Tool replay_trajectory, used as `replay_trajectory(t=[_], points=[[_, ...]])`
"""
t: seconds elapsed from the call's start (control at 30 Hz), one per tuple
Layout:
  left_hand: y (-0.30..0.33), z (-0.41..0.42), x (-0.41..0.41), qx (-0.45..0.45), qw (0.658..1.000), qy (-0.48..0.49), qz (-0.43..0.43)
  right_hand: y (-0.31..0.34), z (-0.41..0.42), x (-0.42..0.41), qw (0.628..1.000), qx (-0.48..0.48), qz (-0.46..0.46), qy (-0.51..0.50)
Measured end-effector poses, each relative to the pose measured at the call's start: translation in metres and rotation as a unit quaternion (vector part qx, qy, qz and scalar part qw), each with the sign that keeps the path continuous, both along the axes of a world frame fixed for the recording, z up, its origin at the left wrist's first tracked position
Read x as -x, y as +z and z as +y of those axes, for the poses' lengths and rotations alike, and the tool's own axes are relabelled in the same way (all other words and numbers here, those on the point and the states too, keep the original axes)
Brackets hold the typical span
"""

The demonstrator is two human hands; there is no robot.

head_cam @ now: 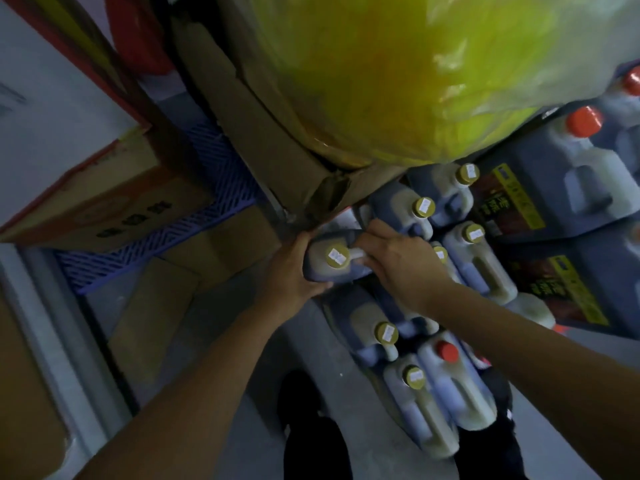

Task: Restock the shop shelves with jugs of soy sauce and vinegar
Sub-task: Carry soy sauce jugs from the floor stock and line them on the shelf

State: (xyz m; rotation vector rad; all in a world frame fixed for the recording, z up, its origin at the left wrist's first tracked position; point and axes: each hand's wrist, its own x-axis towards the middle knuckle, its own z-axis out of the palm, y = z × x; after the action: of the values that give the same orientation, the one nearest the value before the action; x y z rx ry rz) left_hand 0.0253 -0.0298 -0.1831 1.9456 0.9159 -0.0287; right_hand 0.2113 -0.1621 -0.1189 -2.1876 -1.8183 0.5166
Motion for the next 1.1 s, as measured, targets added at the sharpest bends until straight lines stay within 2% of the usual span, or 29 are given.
replay_trajectory(t=[0.13,0.27,0.4,0.5,0.6,0.67,0.73,0.9,1.0,1.1], points=[[0.081,-0.010,0.038,-0.016,0.996,0.071,-0.056,0.062,0.005,0.017,0.995,-0.064,0.081,0.014],[0.193,0.002,0.077,-0.071,0.984,0.130,-0.096,0.161,0.030,0.049,0.979,-0.139,0.149,0.016],[0.352,0.017,0.101,-0.132,0.959,0.191,-0.163,0.288,0.078,0.061,0.957,-0.208,0.197,0.052],[0.482,0.017,0.117,-0.193,0.931,0.249,-0.185,0.396,0.096,0.062,0.923,-0.230,0.275,0.142],[0.612,-0.012,0.131,-0.264,0.893,0.293,-0.216,0.510,0.098,0.073,0.898,-0.217,0.299,0.240],[0.701,-0.053,0.138,-0.322,0.864,0.310,-0.231,0.595,0.087,0.088,0.865,-0.234,0.321,0.308],[0.784,-0.104,0.148,-0.344,0.841,0.331,-0.255,0.685,0.062,0.110,0.828,-0.276,0.334,0.356],[0.948,-0.248,0.192,-0.403,0.757,0.391,-0.335,0.885,-0.027,0.180,0.733,-0.351,0.325,0.484],[1.021,-0.344,0.215,-0.480,0.691,0.417,-0.343,0.972,-0.092,0.231,0.661,-0.360,0.350,0.558],[1.068,-0.440,0.242,-0.543,0.638,0.440,-0.325,1.025,-0.162,0.289,0.592,-0.329,0.387,0.626]])
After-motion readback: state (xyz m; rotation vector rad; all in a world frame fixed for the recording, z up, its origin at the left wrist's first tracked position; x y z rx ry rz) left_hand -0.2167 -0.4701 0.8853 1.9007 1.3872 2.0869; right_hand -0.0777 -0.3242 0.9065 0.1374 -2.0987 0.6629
